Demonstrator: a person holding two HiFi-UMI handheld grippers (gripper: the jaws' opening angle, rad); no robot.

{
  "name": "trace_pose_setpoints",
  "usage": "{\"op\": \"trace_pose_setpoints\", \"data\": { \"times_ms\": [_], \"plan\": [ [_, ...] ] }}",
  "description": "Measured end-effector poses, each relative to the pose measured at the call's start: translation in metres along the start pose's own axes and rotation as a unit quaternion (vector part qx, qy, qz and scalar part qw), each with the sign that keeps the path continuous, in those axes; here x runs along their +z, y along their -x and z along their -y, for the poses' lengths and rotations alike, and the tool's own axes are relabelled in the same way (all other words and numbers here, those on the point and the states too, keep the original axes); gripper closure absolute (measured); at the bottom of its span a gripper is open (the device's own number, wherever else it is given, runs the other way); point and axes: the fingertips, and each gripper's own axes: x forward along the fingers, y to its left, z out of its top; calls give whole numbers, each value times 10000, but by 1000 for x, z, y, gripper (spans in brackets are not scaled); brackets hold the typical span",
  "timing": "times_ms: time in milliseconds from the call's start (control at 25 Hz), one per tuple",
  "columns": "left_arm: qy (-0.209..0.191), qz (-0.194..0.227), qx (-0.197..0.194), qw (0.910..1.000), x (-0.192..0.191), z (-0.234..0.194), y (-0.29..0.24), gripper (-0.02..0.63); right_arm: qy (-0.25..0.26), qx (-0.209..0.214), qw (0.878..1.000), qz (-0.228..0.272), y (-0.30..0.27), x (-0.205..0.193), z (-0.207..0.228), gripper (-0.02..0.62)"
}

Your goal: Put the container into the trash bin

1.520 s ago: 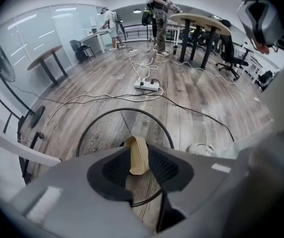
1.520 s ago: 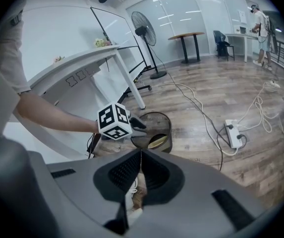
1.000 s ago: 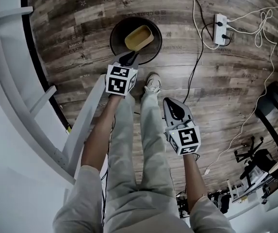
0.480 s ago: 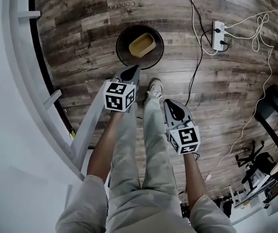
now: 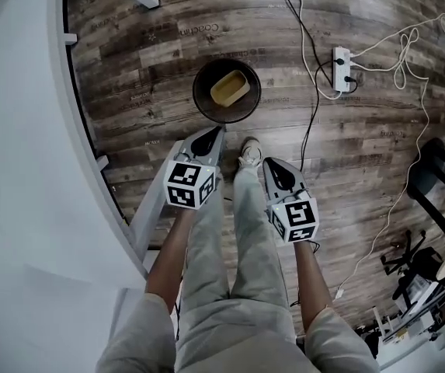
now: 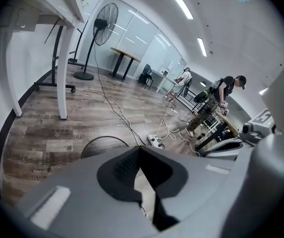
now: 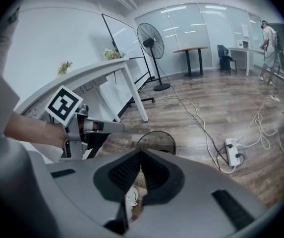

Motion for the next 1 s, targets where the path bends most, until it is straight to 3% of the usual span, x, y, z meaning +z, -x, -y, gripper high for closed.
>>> {"op": "trace_pose_setpoints", "data": {
  "times_ms": [640, 1000],
  "plan": [
    [-127, 421, 130, 9989, 40, 41, 93, 595, 245, -251, 9981, 507, 36, 59, -24, 581],
    [-292, 750, 227, 9965, 91, 64, 136, 595, 455, -301, 9945, 896, 80, 117, -34, 581]
  ]
}}
